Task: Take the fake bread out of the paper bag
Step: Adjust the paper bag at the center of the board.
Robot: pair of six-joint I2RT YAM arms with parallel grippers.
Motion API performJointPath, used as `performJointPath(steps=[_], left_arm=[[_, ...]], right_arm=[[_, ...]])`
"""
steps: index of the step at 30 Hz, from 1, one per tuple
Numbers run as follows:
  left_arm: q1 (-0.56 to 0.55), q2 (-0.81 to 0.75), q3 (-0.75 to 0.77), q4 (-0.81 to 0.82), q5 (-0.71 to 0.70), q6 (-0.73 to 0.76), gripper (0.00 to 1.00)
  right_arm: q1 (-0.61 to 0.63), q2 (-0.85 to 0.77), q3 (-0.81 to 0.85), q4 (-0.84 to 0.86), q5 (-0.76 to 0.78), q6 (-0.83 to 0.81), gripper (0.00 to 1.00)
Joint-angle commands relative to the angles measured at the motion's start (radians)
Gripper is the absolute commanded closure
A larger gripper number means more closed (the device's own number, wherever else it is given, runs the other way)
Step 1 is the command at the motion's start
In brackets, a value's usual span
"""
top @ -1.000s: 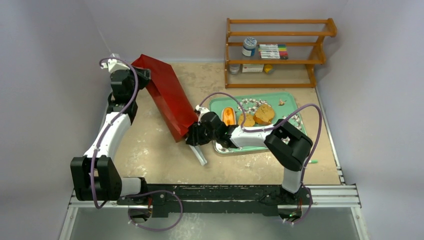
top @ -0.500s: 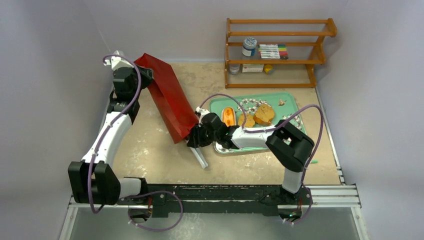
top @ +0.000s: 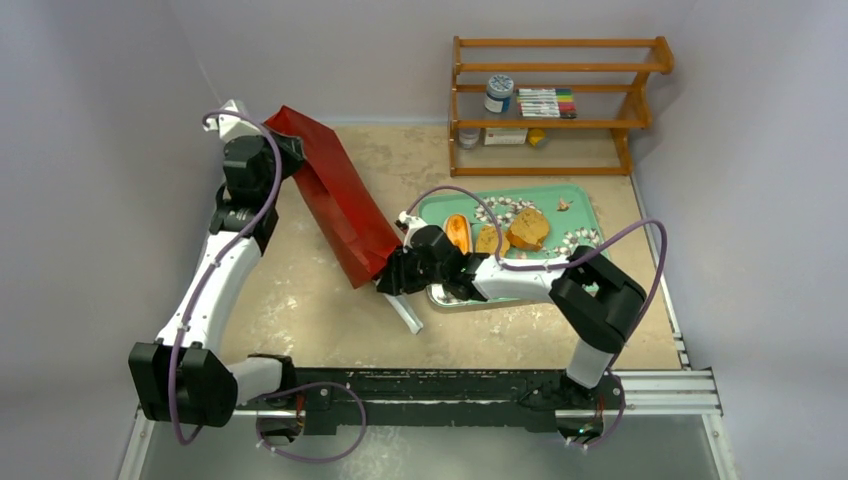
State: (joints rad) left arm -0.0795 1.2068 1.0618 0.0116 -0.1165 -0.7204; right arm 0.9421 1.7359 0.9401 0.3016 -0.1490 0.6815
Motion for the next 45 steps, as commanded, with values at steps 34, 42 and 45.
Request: performJointPath(steps=[34, 42, 45], left_arm=[[-0.172, 0.031, 0.171, 0.01, -0.127, 0.09, 1.0], [-0.234, 0.013, 0.207, -0.032, -0.144, 0.087, 1.0], [-0.233, 0.007, 0.181, -0.056, -0.173, 0.109, 1.0]], right_arm=[[-0.008, -0.023, 0.002, 0.046, -0.016, 0.039, 0.55], [-0.02, -0.021, -0.001, 0.051, -0.015, 0.039, 0.55], [-0.022, -0.005, 0.018, 0.044, -0.031, 0.032, 0.55]])
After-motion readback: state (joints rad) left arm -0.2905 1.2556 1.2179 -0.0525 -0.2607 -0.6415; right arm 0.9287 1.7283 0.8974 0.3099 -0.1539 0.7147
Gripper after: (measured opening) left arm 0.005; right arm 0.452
